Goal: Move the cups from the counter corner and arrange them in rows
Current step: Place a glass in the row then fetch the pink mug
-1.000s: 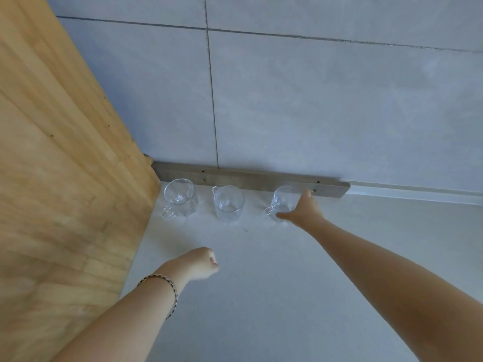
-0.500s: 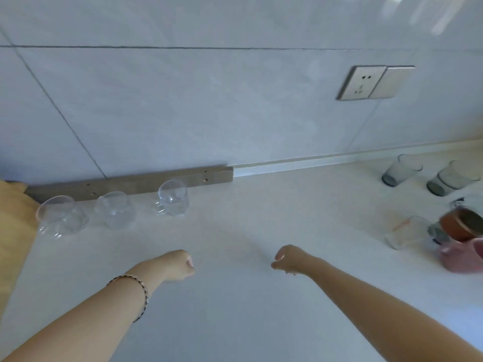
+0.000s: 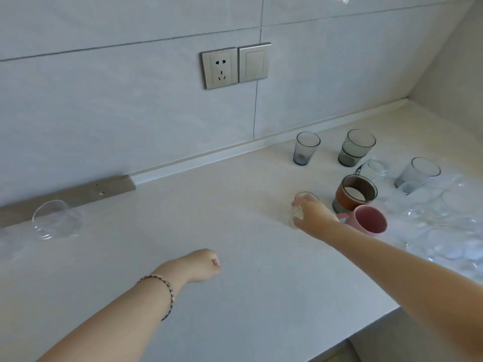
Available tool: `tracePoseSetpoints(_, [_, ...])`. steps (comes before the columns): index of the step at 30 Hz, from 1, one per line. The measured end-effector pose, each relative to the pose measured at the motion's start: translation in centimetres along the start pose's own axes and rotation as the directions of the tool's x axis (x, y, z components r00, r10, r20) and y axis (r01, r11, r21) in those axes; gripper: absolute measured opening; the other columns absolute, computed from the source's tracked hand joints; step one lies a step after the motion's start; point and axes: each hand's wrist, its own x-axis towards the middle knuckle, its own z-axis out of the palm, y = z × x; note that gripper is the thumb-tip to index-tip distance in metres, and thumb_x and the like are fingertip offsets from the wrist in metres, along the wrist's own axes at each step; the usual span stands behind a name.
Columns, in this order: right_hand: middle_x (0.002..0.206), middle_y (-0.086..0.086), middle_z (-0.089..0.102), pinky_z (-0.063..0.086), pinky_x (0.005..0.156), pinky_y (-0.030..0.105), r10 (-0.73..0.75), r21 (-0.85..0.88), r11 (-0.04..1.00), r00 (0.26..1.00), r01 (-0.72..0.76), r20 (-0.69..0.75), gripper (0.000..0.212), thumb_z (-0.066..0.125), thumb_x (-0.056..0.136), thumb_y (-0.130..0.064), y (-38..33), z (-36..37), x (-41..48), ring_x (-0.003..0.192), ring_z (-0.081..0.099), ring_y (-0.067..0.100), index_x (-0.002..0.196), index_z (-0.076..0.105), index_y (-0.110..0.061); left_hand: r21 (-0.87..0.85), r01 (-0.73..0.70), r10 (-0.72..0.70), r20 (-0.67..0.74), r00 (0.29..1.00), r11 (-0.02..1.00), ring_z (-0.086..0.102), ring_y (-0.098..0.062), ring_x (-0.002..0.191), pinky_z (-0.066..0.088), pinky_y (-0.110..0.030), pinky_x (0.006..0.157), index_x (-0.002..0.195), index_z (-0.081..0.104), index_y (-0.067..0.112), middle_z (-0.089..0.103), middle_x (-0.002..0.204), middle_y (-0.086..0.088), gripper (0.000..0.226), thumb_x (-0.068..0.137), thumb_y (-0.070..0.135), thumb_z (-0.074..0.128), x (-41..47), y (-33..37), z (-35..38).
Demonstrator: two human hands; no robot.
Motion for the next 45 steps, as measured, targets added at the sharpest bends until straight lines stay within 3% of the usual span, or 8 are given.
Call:
tracePoseSetpoints(4, [0.144,0.004,0.033,0.032,0.108,0.039,-0.126,-0.128,0.985,0.989,0.116,-0.076,0.059,0.059,0.086,-0.029,1.6,-1.8,2.0,0.135,0.03,0.026,0.141,0.038,-0.023,0.004,0.067,-0.067,0.005,0.998,0.998,0.042,-0.018,0.077,0.034,-0.025,0.063,0.07,0.045,0.028,0.047,0.083,0.002,0.019,0.087,0.022,0.043,0.2,1.0,0.4])
tracePoseSetpoints(8, [0.15,0.004,0.024,0.034,0.109,0.042,-0.072,-0.166,0.982,0.989,0.093,0.128,0.08,0.067,0.08,-0.033,2.2,-1.5,3.9,0.137,0.027,0.03,0.147,0.023,-0.03,-0.027,0.157,-0.158,-0.026,0.987,0.987,0.052,-0.015,0.085,0.04,-0.024,0.069,0.088,0.052,0.024,0.055,0.095,0.004,0.01,0.092,0.026,0.043,-0.4,0.1,0.4])
tracePoseSetpoints(14, [0.14,0.007,0.031,0.049,0.094,0.039,-0.065,-0.236,0.966,0.986,0.101,0.156,0.068,0.06,0.085,-0.014,2.5,-0.3,4.6,0.128,0.034,0.032,0.143,0.028,-0.028,-0.079,0.218,-0.22,-0.021,0.975,0.973,0.045,-0.019,0.076,0.034,-0.025,0.066,0.08,0.05,0.023,0.052,0.084,-0.003,0.012,0.091,0.023,0.044,-1.9,-2.2,1.0])
tracePoseSetpoints(20, [0.129,0.005,0.042,0.05,0.088,0.035,-0.065,-0.291,0.949,0.979,0.12,0.192,0.066,0.069,0.078,-0.029,0.0,-0.8,3.9,0.12,0.046,0.029,0.136,0.038,-0.03,-0.15,0.253,-0.262,-0.048,0.964,0.956,0.05,-0.014,0.075,0.037,-0.022,0.063,0.091,0.051,0.022,0.05,0.073,0.009,0.009,0.094,0.025,0.043,-4.5,-5.1,1.0])
tracePoseSetpoints(28, [0.127,0.003,0.047,0.043,0.095,0.033,-0.207,-0.243,0.931,0.943,0.271,0.26,0.069,0.071,0.074,-0.036,-13.5,3.1,2.6,0.119,0.052,0.026,0.135,0.04,-0.03,-0.266,0.295,-0.329,-0.092,0.94,0.918,0.05,-0.017,0.074,0.039,-0.024,0.072,0.098,0.056,0.019,0.051,0.073,0.006,0.014,0.093,0.023,0.043,-8.5,-14.8,-1.1])
tracePoseSetpoints(32, [0.127,0.004,0.048,0.044,0.094,0.032,-0.234,-0.122,0.955,0.938,0.272,0.256,0.069,0.073,0.073,-0.035,-22.5,5.6,3.2,0.117,0.053,0.024,0.134,0.042,-0.028,-0.258,0.303,-0.337,-0.098,0.936,0.917,0.049,-0.009,0.064,0.039,-0.024,0.063,0.095,0.052,0.022,0.053,0.078,0.006,0.01,0.092,0.025,0.043,-10.1,-20.8,-2.6])
tracePoseSetpoints(38, [0.127,0.008,0.049,0.046,0.096,0.034,-0.238,0.042,0.971,0.955,0.234,0.177,0.069,0.076,0.071,-0.031,-37.6,9.7,6.9,0.118,0.053,0.026,0.133,0.045,-0.025,-0.207,0.314,-0.338,-0.09,0.937,0.927,0.027,-0.016,0.056,0.015,-0.024,0.05,0.059,0.031,0.028,0.035,0.075,-0.002,0.029,0.083,0.017,0.042,-11.5,-31.6,-5.3])
tracePoseSetpoints(45, [0.128,0.011,0.046,0.045,0.094,0.036,-0.202,-0.009,0.979,0.976,0.203,0.087,0.066,0.072,0.076,-0.031,-41.6,10.4,10.8,0.121,0.049,0.032,0.134,0.043,-0.02,-0.236,0.286,-0.317,-0.106,0.943,0.929,0.023,-0.013,0.053,0.013,-0.025,0.051,0.057,0.028,0.026,0.032,0.074,-0.001,0.031,0.084,0.017,0.042,-10.3,-33.6,-7.2])
